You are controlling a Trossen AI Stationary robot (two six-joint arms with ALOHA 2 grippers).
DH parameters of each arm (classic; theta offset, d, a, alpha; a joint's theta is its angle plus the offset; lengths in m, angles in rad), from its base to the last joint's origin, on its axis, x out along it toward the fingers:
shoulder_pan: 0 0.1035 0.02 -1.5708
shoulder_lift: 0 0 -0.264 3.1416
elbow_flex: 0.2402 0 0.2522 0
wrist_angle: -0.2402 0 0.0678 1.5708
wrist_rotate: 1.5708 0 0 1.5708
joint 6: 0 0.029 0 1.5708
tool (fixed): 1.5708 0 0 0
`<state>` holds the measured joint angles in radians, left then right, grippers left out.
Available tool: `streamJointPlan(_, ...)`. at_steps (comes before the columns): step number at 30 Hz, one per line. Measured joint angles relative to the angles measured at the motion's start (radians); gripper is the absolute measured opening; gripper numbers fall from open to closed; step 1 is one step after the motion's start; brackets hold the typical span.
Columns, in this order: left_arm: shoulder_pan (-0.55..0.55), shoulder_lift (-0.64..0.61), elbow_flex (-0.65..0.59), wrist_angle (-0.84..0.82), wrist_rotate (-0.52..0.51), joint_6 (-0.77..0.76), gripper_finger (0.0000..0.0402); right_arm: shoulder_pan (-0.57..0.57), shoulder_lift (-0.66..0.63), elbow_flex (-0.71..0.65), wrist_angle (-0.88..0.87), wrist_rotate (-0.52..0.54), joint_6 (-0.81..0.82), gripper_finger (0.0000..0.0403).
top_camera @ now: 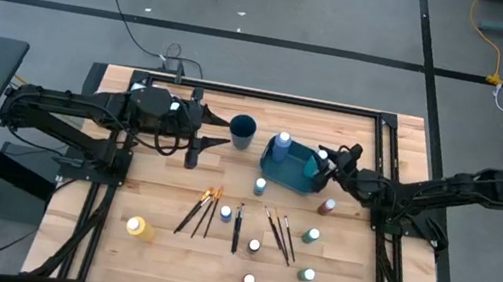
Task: Pick & Place Paint Supplies
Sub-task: Put the large light blue paint bottle into the blue bin, then put the large yellow paint bottle into the blue bin
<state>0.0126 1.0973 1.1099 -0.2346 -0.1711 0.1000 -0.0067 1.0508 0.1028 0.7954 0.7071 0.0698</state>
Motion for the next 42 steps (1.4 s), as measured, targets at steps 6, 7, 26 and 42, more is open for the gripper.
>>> streamJointPlan(6, 0.000, 0.000, 0.000, -0.001, 0.000, -0.017, 0.0185, 0.000, 0.002, -0.003, 0.021, -0.011, -0.036, 0.0144)
streamJointPlan(7, 0.000, 0.000, 0.000, -0.002, 0.000, -0.019, 0.0185, 0.000, 0.003, -0.004, 0.029, -0.011, -0.044, 0.0149)
streamJointPlan(26, -0.097, -0.072, 0.000, -0.131, -0.028, 0.044, 0.0185, 0.002, 0.003, -0.003, 0.433, -0.519, -0.003, 0.0217)
streamJointPlan(42, -0.097, -0.458, -0.536, 0.168, 0.669, 0.137, 0.0185, 0.003, 0.005, -0.003, 0.433, -0.567, 0.054, 0.0208)
